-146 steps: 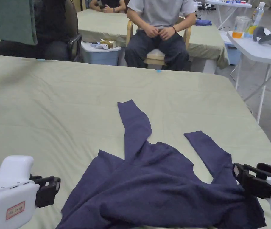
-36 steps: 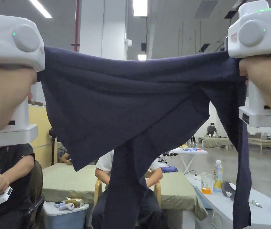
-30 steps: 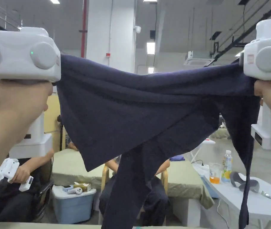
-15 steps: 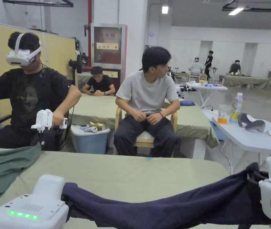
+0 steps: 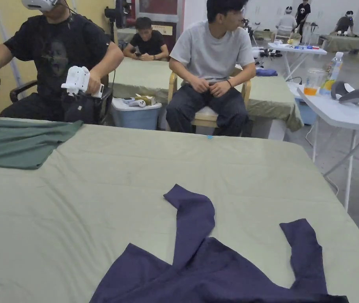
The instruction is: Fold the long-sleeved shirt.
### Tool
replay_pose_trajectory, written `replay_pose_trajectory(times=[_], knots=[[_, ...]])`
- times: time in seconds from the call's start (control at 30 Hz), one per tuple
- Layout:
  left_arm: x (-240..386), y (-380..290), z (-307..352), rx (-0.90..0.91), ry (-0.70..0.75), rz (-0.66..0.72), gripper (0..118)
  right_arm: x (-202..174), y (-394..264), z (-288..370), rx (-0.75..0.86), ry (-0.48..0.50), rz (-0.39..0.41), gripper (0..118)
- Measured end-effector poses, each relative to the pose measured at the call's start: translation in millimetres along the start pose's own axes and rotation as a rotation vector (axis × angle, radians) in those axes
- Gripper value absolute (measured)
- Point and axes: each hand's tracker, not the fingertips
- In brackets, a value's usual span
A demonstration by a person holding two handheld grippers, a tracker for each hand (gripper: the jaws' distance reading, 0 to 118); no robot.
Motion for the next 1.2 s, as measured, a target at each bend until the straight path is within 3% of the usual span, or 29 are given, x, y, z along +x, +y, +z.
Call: replay_pose_trajectory(times=[0.2,0.23,0.27,0.3,0.33,0.37,0.4,0.43,0.53,0.7,0.77,0.8,0.83,0.87,0.9,0.93,1.0,1.03,1.07,1.1,1.13,1.17,1.2], knots=[[5.4,-32.8,-1.5,-0.088,0.003,-0.057,9,-2.2,-26.9,12.4,-0.084,0.009,0.074,14],[5.6,-36.0,-4.6,-0.096,-0.017,-0.028,11,-4.4,-32.2,10.9,-0.078,0.011,0.069,14],[5.5,-36.8,-8.2,-0.095,-0.022,-0.013,22,-5.9,-36.9,9.3,-0.080,0.023,0.068,15],[6.4,-36.6,-11.9,-0.092,-0.004,-0.001,43,-6.0,-43.0,7.6,-0.069,0.059,0.072,31],[6.9,-38.0,-14.6,-0.080,0.023,0.024,85,-9.3,-45.5,6.7,-0.064,0.051,0.090,67],[5.0,-37.2,-16.0,-0.068,0.041,0.037,108,-13.5,-44.5,6.9,-0.061,0.008,0.120,95],[2.9,-35.5,-16.8,-0.059,0.074,0.063,114,-16.9,-41.4,8.6,-0.060,-0.006,0.128,113],[-0.9,-33.3,-14.0,-0.047,0.099,0.115,114,-17.8,-37.0,13.1,-0.050,0.015,0.111,118],[-16.2,-26.5,6.7,0.030,0.016,0.240,114,-28.6,-7.8,35.1,0.108,0.079,0.061,118],[-43.1,-15.4,38.1,0.139,0.118,0.221,114,-50.4,24.4,30.4,0.174,0.130,0.043,118],[-51.4,-13.0,43.8,0.177,0.117,0.259,113,-60.9,25.9,20.3,0.154,0.220,0.004,108],[-57.3,-11.7,47.0,0.178,0.101,0.283,110,-66.5,25.3,14.8,0.139,0.233,-0.010,91],[-61.8,-11.1,47.8,0.164,0.063,0.311,97,-70.6,22.5,6.7,0.139,0.212,0.000,52],[-67.5,-11.3,48.2,0.155,0.026,0.326,69,-77.1,19.6,-0.2,0.127,0.195,0.011,19],[-71.6,-9.7,49.7,0.167,-0.004,0.325,26,-81.2,16.6,-5.7,0.112,0.167,0.025,11],[-63.5,-8.8,43.0,0.162,-0.002,0.308,5,-83.1,13.8,-10.0,0.100,0.172,0.011,11],[-66.9,-13.3,36.6,0.097,0.042,0.286,4,-81.8,9.8,-20.5,0.038,0.260,-0.045,11],[-68.7,-10.3,32.6,0.074,0.033,0.234,5,-83.3,7.4,-23.4,0.036,0.257,-0.052,11],[-71.4,-10.6,32.8,0.082,0.008,0.253,6,-85.5,5.8,-26.1,0.032,0.242,-0.038,11],[-73.4,-10.7,33.8,0.087,-0.020,0.283,20,-84.8,3.0,-28.3,0.021,0.231,-0.018,11],[-63.9,-36.1,26.5,0.085,-0.042,0.306,75,-85.0,1.4,-29.9,0.015,0.229,-0.003,11],[-64.2,-42.2,28.8,0.096,-0.050,0.304,116,-84.9,0.3,-31.3,0.008,0.229,0.004,11],[-64.3,-47.6,30.5,0.100,-0.058,0.287,118,-84.6,-0.6,-32.8,0.001,0.231,0.009,11]])
